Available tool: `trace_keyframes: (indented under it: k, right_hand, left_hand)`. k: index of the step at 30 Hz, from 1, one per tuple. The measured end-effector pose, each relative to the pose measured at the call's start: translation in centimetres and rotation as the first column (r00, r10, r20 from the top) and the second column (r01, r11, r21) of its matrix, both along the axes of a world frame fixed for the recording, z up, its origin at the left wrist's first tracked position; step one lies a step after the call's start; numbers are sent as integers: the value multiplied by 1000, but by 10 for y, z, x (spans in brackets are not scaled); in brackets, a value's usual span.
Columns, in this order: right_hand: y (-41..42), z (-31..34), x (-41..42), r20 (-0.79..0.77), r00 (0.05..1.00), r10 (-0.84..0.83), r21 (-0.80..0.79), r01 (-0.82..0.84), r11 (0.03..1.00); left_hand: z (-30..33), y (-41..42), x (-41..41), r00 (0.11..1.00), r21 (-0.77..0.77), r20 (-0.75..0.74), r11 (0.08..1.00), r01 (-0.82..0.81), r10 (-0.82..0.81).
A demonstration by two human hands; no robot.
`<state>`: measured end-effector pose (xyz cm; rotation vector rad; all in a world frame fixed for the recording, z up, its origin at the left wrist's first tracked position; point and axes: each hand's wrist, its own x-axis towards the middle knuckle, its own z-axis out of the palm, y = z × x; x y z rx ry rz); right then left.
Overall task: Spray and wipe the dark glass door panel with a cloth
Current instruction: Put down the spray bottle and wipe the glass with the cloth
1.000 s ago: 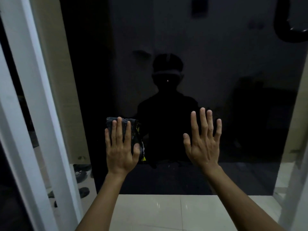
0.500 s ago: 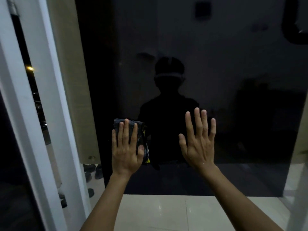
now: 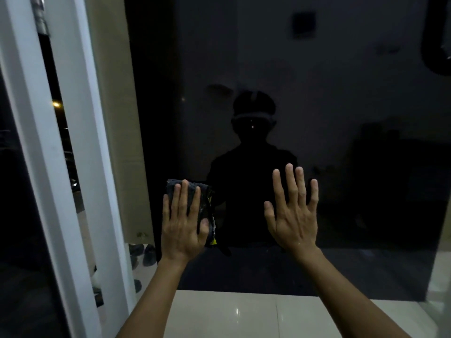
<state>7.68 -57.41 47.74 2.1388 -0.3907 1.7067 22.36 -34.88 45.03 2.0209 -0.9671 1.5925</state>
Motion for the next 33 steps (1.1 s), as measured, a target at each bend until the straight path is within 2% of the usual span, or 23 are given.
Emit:
trace_keyframes:
  k: [4,11,15,19,23,27,33]
  right_hand:
    - [0,1,0,2,1000,18,0,-18,1000]
    - [0,-1,-2,-4,1000,5,-5,-5,1000]
    - [-1,-3,-2,-14,1000,0,-4,0,1000]
    - [-1,-4,0,-1,1000,0,-6,0,1000]
    - [-3,-4,0,3,1000,-15,-12,15,1000]
    - [-3,-5,1,11,1000,-18,-3,18,1000]
    - [-1,-7,1,25,1000,3,17,-3,1000]
  left_hand:
    - [-6,21,14,998,-63,-61,998,13,-17]
    - [-8,29,18,998,-38,-44,999,33,-35]
    - [-12,48,32,995,-116,-100,993,6,-18]
    - [-14,69,47,997,-75,-70,997,-25,20]
    - [-20,83,54,992,-165,-126,986,-20,-1]
    - [-20,83,54,991,-167,-132,985,-32,10]
    - [-57,81,55,991,-167,-133,985,-48,25]
